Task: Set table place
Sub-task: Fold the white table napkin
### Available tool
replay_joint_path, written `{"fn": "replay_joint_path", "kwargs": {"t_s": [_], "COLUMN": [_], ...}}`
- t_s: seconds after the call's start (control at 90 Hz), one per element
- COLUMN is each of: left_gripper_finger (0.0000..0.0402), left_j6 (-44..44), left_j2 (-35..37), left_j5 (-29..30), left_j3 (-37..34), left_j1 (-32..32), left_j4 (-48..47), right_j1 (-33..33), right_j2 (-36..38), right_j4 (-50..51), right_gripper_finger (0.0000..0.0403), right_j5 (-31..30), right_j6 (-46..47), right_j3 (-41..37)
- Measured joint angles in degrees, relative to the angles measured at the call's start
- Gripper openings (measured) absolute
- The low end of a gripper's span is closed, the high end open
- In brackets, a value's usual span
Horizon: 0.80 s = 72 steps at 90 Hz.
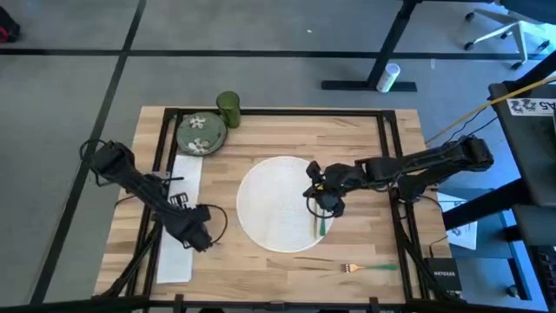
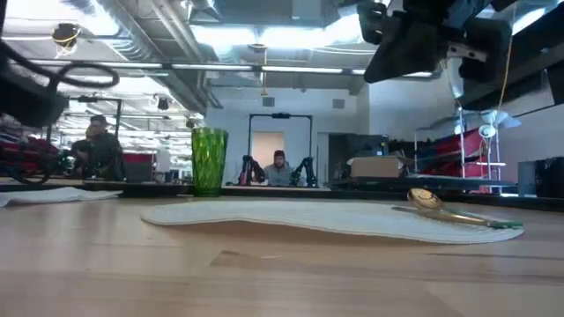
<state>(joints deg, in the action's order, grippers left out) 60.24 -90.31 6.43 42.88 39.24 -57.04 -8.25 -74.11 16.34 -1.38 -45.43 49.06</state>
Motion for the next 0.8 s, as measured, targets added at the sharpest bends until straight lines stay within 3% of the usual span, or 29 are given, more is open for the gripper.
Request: {"fn": "replay_joint_path", "kwargs": {"t_s": [0.244, 0.8], "left_gripper_finger": [0.0000, 0.0000], "left_j6": [-2.3, -17.6], "left_j2": [0.3, 0.0], "left_j5": [0.2, 2.8], "left_j3": [-1.2, 1.8], "left_j1": [-2.2, -12.3], "left_j4": [4.6, 16.9], "right_j1": [0.0, 0.0], "right_j2": [0.0, 0.0], "right_j4": [0.1, 0.0], "right_gripper_finger": [0.0000, 0.0000], "right_j5": [-0.1, -0.6], "right_j6": [0.0, -0.6], "right_j3": [0.0, 0.0]}}
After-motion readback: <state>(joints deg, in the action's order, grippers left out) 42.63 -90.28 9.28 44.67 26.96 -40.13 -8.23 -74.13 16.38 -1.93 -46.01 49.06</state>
